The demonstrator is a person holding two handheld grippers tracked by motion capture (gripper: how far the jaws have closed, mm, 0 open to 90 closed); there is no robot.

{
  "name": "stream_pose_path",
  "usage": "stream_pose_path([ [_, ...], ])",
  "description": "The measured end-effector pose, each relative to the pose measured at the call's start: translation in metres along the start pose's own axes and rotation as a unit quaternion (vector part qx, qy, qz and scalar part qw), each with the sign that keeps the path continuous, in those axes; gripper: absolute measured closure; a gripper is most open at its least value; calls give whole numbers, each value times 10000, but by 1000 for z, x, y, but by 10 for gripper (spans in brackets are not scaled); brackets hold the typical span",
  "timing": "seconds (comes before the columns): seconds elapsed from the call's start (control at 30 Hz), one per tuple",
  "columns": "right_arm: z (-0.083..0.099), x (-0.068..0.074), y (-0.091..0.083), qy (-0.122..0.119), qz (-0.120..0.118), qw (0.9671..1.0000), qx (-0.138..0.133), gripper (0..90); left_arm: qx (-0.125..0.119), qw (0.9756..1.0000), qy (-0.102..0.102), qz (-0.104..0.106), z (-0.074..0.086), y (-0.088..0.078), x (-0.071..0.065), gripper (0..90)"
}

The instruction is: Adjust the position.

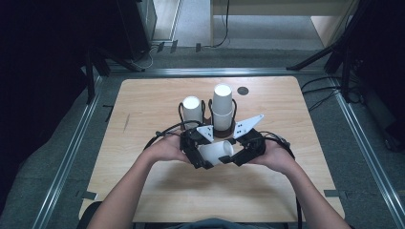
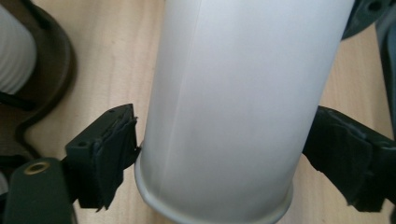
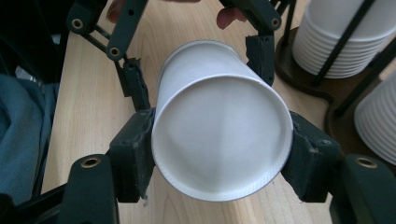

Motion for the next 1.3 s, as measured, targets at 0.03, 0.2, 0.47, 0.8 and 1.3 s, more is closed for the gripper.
stream_pose_path([
  [0.03, 0, -1, -2, -8, 36, 10000, -30, 344, -93, 9999, -62, 3, 0, -1, 0, 71],
  [0.2, -1, -4, -8, 54, 36, 9998, -194, 343, -376, 9990, -256, -46, -1, -7, 2, 71],
  [0.47, -6, -4, -13, 125, -6, 9990, -440, 342, -1028, 9929, -602, 42, -1, -15, 5, 72],
  [0.8, -14, -4, -21, 187, -120, 9968, -766, 342, -1485, 9864, -702, 15, 1, -16, 3, 77],
  [1.3, -15, -4, -21, 430, -420, 9944, -874, 338, -1346, 9882, -632, 362, 1, -20, 0, 247],
])
Point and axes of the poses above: each handheld gripper's, and its own axes: y roughly forward along the jaws, z roughly out of its underside, x roughly to its left, the point moved 5 cm from there along y, roughly forward along the jaws, and after that the axes turned 11 degrees about -x, right-handed, at the moved point
